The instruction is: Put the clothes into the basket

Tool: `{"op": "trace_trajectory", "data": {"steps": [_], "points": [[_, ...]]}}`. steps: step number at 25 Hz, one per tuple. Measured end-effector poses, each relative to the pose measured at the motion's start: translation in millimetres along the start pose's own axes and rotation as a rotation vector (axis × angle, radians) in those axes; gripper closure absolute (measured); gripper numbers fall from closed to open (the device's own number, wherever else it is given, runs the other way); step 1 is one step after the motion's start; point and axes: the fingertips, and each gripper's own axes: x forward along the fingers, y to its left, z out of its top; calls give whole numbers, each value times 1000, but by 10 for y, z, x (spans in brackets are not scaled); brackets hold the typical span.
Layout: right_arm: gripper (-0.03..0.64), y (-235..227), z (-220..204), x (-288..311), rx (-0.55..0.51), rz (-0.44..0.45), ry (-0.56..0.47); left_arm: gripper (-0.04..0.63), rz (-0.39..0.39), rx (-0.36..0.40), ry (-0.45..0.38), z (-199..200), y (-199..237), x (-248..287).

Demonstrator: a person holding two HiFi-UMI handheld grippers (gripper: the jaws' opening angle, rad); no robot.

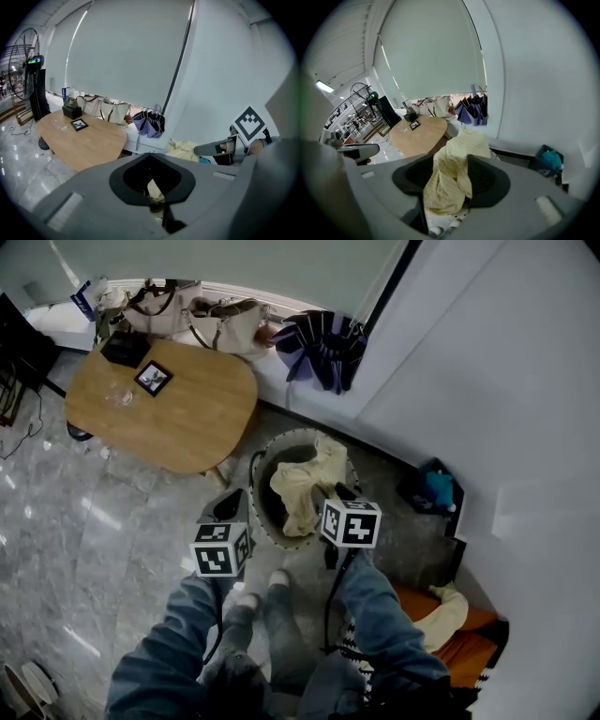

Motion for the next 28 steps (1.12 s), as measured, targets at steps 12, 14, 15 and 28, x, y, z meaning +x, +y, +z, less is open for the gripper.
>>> {"op": "trace_trajectory", "data": {"steps": [12, 14, 15, 28], "points": [[382, -5, -64, -92, 47, -32, -12, 594, -19, -5, 16, -56, 11, -21], [382, 27, -71, -136, 56, -32, -29, 594, -25, 1, 14, -63, 23, -63], [382, 50, -66, -169, 61, -29, -44, 594, -27, 5, 13, -66, 28, -90], [382, 145, -99, -1067, 97, -124, -189, 594, -153, 92, -43, 195, -366, -564]]}}
